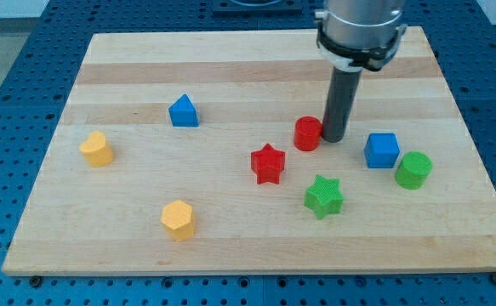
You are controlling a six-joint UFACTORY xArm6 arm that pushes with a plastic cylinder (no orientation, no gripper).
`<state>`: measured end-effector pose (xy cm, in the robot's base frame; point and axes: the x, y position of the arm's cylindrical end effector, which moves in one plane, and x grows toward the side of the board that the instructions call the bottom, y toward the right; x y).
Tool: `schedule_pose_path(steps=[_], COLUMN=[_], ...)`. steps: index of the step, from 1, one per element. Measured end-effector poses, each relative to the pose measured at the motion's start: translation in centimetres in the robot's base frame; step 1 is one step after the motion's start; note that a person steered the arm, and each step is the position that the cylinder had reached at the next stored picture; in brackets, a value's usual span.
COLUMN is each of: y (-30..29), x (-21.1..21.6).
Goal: Drag the red circle to the bottom right of the blue triangle
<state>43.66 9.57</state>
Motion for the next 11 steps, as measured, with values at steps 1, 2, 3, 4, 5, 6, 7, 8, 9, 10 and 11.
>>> schedule_pose_path(steps=[1,2,3,4,5,6,7,8,9,10,11], y=[-2.1,-4.6,-5.0,-3.8,-3.8,-5.3,-8.3,-9.6,-9.5,-9.5,-11.1], x=[0.0,-0.2,-0.2,0.4,1.4,1.4,0.5,0.4,0.4,0.9,0.8])
